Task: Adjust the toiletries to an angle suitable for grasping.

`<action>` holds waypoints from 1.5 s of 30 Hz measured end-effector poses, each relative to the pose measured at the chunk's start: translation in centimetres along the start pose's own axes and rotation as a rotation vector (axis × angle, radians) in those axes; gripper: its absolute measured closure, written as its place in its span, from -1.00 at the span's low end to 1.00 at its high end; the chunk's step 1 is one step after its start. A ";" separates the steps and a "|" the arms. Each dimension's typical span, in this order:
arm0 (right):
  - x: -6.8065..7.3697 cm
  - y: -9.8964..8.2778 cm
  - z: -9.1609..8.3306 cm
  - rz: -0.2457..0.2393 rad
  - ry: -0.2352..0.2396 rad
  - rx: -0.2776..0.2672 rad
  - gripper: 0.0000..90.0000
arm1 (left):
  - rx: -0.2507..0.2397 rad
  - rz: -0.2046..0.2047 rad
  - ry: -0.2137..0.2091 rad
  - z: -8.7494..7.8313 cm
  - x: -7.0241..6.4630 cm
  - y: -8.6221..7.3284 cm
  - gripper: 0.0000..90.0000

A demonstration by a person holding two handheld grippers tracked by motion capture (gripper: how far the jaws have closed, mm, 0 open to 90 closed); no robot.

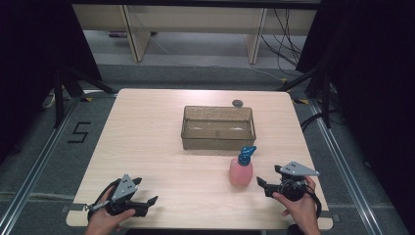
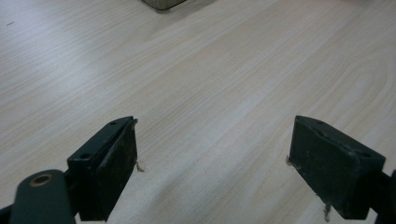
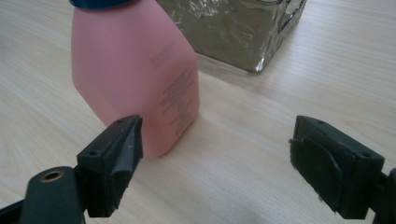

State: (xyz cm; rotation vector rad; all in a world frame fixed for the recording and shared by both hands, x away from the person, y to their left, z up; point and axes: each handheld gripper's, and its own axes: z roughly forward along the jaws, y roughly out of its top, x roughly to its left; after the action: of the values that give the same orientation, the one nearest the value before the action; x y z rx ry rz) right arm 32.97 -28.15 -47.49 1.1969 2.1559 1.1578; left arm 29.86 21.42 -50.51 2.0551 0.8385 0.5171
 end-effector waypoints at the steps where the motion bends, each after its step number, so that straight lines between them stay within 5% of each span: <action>1: 0.0 0.0 0.0 0.000 0.000 0.000 -0.60 | 0.000 0.000 0.000 0.0 0.0 0.0 -0.67; 13: 0.7 0.3 -0.2 -0.005 0.043 -0.038 -0.59 | -0.002 -0.027 -0.018 0.0 -0.1 0.0 -0.67; 15: 1.0 0.4 -0.3 0.030 0.062 -0.045 -0.59 | -0.006 -0.017 -0.003 0.0 -0.1 0.0 -0.67; 16: 0.8 0.6 -0.4 -0.008 0.056 -0.069 -0.59 | 0.006 -0.002 -0.005 -0.1 0.0 0.0 -0.67; 19: 1.0 0.7 -0.5 -0.004 0.059 -0.088 -0.59 | -0.004 -0.026 -0.017 -0.1 -0.1 0.0 -0.67; 26: 1.2 0.9 -0.4 -0.009 0.073 -0.124 -0.58 | 0.002 0.026 0.005 0.0 0.2 0.1 -0.67; 28: 1.3 1.0 -0.5 -0.004 0.079 -0.132 -0.57 | -0.001 -0.016 -0.009 -0.1 -0.1 0.0 -0.67; 32: 1.7 1.1 -0.6 0.019 0.095 -0.135 -0.56 | -0.011 -0.027 -0.013 0.0 -0.1 0.0 -0.67; 34: 1.6 1.2 -0.6 -0.015 0.086 -0.148 -0.56 | -0.012 -0.027 -0.015 0.0 -0.1 0.0 -0.67; 45: 2.4 1.5 -0.5 -0.003 0.105 -0.168 -0.55 | -0.012 -0.021 -0.012 -0.1 0.0 0.0 -0.67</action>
State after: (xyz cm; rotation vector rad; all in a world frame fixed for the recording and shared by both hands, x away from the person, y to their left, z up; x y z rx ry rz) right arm 32.11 -25.95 -45.90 1.0815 2.0858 1.3979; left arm 29.83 21.46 -50.45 2.0345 0.8466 0.4970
